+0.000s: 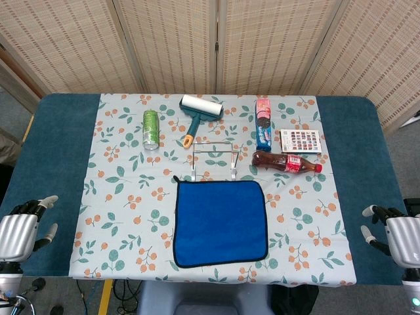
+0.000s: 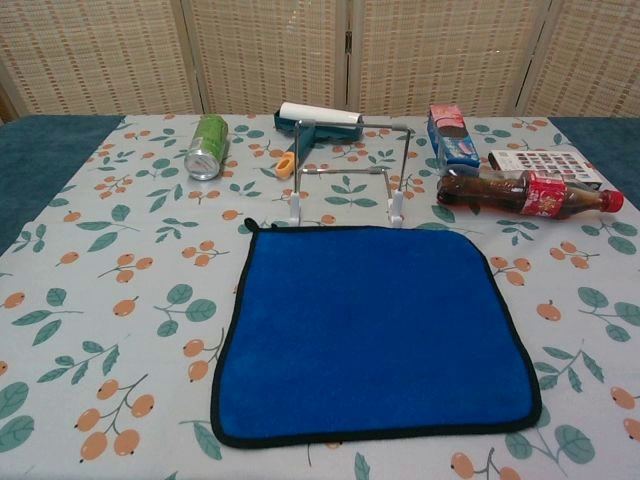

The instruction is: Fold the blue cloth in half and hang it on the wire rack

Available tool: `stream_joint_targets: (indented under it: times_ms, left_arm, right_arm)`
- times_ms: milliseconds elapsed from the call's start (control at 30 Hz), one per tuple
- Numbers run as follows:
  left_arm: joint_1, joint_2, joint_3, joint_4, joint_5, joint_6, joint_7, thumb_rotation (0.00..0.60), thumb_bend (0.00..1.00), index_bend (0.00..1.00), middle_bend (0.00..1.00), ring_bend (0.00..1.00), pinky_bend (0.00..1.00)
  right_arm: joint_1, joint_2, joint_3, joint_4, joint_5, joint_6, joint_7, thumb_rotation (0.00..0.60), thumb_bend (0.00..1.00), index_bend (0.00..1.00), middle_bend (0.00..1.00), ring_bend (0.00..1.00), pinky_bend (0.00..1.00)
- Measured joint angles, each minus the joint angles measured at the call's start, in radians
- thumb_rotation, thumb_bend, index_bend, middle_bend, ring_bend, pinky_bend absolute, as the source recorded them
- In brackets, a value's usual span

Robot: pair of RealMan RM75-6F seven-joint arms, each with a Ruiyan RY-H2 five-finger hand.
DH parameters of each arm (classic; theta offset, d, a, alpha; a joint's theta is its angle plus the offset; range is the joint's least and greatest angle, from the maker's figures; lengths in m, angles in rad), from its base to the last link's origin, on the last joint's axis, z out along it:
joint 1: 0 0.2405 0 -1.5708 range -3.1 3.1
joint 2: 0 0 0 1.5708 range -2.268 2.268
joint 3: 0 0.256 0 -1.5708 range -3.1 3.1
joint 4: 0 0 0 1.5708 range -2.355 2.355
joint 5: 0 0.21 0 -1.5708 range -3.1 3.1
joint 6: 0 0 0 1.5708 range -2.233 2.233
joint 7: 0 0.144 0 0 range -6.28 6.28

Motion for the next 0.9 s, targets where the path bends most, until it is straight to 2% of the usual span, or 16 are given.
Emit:
stream_joint_targets:
  times_ms: [567, 900]
  left_arm:
    - [-0.001, 0.006, 0.003, 0.011, 0.021, 0.005, -0.022, 0.600, 0.34, 0.23, 0.36, 0.29, 0.34]
    - [-0.027, 0.018, 0.021, 0.035, 0.104, -0.016, -0.091, 0.600, 0.34, 0.24, 0.36, 0.29, 0.34]
  right_arm:
    - [-0.002, 0.001, 0.005, 0.002, -0.017, 0.020, 0.017, 0.600, 0.29, 0.45, 0.55, 0.50, 0.73]
    - [-0.004, 0.010, -0.002, -0.008, -0.057, 0.041, 0.017, 0.600, 0.29, 0.45, 0.55, 0.50, 0.73]
